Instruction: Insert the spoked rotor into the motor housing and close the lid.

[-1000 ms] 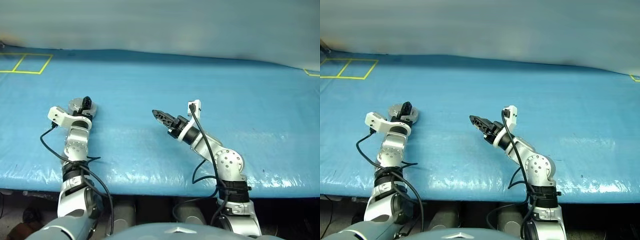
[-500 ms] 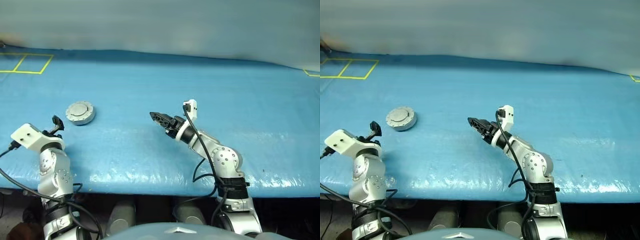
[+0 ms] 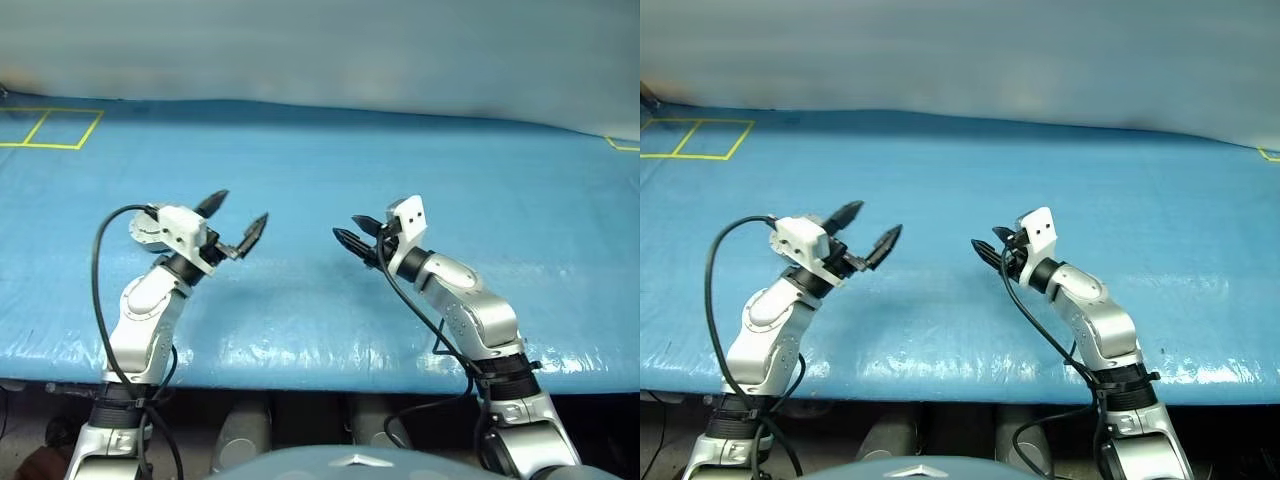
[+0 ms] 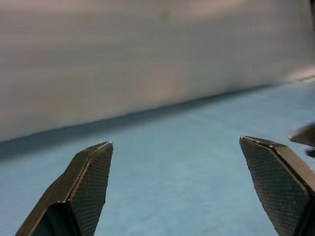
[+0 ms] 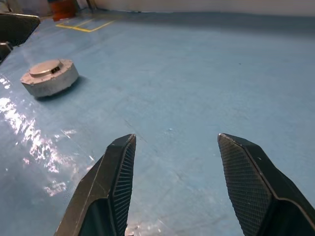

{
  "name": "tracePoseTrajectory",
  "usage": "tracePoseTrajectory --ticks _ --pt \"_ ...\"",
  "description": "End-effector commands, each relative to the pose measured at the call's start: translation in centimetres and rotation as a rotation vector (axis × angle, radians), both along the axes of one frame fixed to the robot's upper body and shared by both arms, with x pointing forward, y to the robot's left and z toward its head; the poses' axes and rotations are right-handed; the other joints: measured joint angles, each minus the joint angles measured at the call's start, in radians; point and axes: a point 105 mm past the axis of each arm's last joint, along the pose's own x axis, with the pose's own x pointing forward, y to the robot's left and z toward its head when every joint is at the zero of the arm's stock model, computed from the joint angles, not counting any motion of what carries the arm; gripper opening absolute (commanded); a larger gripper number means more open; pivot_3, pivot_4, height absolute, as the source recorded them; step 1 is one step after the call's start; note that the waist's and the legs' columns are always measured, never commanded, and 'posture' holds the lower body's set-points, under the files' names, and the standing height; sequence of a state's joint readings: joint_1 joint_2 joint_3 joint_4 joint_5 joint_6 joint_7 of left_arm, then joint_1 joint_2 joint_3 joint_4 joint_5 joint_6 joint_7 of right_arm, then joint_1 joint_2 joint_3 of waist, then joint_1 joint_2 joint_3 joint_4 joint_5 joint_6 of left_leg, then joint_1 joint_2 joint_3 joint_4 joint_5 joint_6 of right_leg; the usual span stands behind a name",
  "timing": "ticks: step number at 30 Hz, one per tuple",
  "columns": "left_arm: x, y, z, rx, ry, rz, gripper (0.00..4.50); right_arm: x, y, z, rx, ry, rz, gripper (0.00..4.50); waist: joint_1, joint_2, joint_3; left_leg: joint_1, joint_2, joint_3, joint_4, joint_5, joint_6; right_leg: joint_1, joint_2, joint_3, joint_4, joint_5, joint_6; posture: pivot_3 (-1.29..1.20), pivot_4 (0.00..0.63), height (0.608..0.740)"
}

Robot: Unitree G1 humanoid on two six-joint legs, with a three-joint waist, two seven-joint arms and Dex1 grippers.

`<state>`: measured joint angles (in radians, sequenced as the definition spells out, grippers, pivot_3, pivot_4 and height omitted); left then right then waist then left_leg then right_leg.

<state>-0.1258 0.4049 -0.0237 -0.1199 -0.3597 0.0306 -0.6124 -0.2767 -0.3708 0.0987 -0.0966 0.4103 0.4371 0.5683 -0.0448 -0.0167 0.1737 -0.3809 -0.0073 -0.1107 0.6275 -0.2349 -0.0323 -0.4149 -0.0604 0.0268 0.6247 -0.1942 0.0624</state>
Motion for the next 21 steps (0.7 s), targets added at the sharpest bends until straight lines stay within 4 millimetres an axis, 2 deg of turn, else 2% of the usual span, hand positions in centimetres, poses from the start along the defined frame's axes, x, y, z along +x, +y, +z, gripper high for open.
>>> tracePoseTrajectory --ticks 1,4,5,7,8,21 --pt "-0.9 -0.8 -1.7 0.103 0.047 -0.107 4.48 -0.9 -0.6 0.1 -0.078 -0.051 0.074 2.80 0.001 0.000 0.000 0.000 0.000 0.000 0.000 0.000 0.000 0.000 0.000 0.000 0.000 0.000 0.000 0.00 0.150 0.740" --pt "-1.8 -1.2 -2.8 0.109 0.101 -0.170 4.50 -1.0 -1.7 -1.0 -0.150 -0.030 0.064 3.36 0.001 0.000 0.000 0.000 0.000 0.001 0.000 0.000 0.000 0.000 0.000 0.000 0.000 0.000 0.000 0.00 0.150 0.740" --pt "-2.0 -1.2 -3.0 0.118 0.104 -0.177 4.50 -1.1 -1.9 -1.2 -0.165 -0.028 0.065 3.71 0.003 -0.001 0.000 0.000 0.000 0.001 0.001 0.000 0.000 0.000 0.000 0.000 0.000 0.000 0.000 0.00 0.150 0.740" --pt "-1.9 -0.9 -3.1 0.132 0.092 -0.156 4.50 -0.8 -2.3 -0.9 -0.155 -0.042 0.034 4.33 0.005 -0.001 0.000 0.000 0.000 0.000 0.001 0.000 0.000 0.000 0.000 0.000 0.000 0.000 0.000 0.00 0.150 0.740" --pt "-2.0 -0.9 -3.1 0.132 0.098 -0.161 4.50 -0.6 -2.5 -0.9 -0.155 -0.044 0.019 4.44 0.006 -0.001 0.000 0.000 0.000 0.000 0.001 0.000 0.000 0.000 0.000 0.000 0.000 0.000 0.000 0.00 0.150 0.740" --pt "-2.6 -1.6 -3.8 0.119 0.124 -0.209 4.50 -0.8 -1.9 -0.9 -0.141 -0.043 0.043 4.44 0.009 -0.001 0.000 0.000 0.000 0.000 0.001 0.000 0.000 0.001 0.000 0.000 0.000 0.000 0.000 0.00 0.150 0.740"
